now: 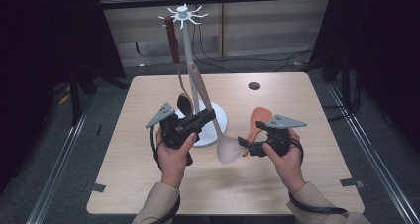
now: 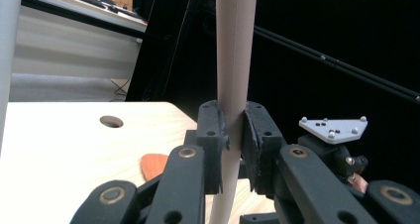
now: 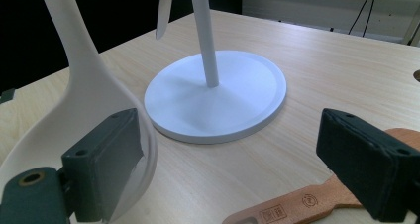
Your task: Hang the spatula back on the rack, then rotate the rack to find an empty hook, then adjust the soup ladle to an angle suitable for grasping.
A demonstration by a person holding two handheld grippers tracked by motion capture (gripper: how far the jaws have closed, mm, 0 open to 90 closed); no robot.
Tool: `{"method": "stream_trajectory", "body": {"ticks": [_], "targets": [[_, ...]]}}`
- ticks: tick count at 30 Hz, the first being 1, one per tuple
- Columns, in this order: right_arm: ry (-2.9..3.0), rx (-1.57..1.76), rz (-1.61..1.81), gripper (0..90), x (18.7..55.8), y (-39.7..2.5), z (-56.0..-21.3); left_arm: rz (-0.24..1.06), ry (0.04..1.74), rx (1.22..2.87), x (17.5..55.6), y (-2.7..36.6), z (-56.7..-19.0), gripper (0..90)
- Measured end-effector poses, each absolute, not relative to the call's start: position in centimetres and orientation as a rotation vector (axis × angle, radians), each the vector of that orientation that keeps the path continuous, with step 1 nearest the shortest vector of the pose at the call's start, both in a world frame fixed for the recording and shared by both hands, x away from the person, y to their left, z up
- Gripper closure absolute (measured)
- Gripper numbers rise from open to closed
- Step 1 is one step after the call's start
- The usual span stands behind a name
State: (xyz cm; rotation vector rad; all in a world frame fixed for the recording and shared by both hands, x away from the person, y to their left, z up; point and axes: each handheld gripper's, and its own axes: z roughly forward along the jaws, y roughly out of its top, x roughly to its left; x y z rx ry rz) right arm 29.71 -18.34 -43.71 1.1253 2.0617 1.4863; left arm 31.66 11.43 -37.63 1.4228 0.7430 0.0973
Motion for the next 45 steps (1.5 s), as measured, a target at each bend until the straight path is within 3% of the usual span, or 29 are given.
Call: {"method": "stream_trajectory", "body": {"ticks": [45], "targets": [[2.009, 1.188, 1.477, 8.6, 29.5, -20.7, -44.0, 0.13, 0.71, 1.425, 33.3, 12.8, -34.4, 79.1]]}}
